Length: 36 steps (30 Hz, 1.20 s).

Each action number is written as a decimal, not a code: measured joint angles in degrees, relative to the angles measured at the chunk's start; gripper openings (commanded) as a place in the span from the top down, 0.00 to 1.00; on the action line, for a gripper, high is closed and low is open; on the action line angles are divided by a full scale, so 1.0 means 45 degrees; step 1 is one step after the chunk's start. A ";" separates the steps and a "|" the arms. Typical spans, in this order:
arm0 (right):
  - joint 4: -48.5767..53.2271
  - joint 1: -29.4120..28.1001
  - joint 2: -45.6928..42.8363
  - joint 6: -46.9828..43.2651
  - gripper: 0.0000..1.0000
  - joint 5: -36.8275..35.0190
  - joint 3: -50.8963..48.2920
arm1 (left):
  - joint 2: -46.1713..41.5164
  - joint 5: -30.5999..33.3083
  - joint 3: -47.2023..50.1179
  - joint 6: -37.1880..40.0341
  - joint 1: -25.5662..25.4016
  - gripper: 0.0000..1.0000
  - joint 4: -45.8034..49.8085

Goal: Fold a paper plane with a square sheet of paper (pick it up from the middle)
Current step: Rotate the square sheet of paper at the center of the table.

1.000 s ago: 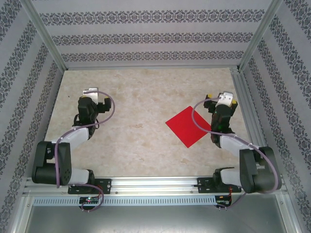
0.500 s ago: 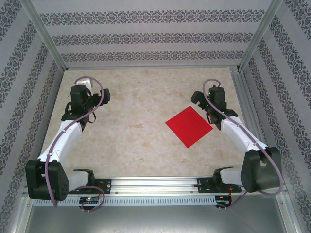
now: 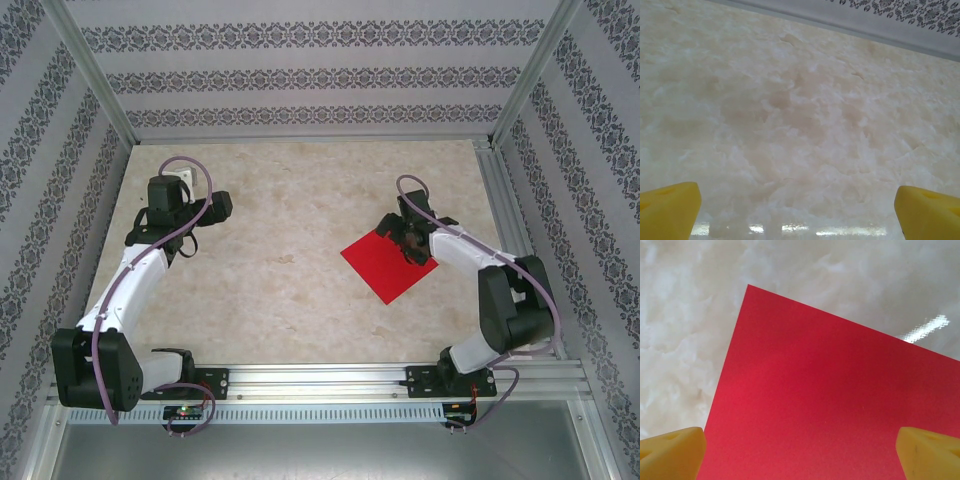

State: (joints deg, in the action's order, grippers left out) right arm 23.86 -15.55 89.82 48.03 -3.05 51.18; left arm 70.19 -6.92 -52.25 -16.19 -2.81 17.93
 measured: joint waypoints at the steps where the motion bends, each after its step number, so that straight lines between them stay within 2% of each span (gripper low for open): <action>1: 0.0039 -0.0019 0.0253 0.0029 0.02 -0.0015 0.0141 | 0.0019 -0.0039 0.0000 0.0000 0.0000 0.00 0.0039; 13: 0.0398 -0.0272 0.2754 -0.0374 0.02 0.0146 0.1957 | 0.0141 -0.0379 -0.0034 0.0000 0.0000 0.00 0.0262; 27: 0.1399 -0.3109 0.6552 -0.2948 0.02 0.0947 0.7334 | 0.0165 -0.1069 -0.0034 -0.0248 -0.0049 0.00 0.0340; 32: 0.3283 -0.3439 0.6562 -0.4046 0.02 0.0359 0.8558 | 0.0165 -0.1073 -0.0034 -0.0325 -0.0058 0.00 0.0515; 36: 0.4911 -0.3322 0.5780 -0.5319 0.02 -0.0369 0.8874 | 0.0165 -0.1073 -0.0034 -0.0398 -0.0058 0.00 0.0690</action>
State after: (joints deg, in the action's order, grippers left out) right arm 45.95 -30.50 115.83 24.10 -4.71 91.11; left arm 70.94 -11.75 -52.40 -17.98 -3.07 21.04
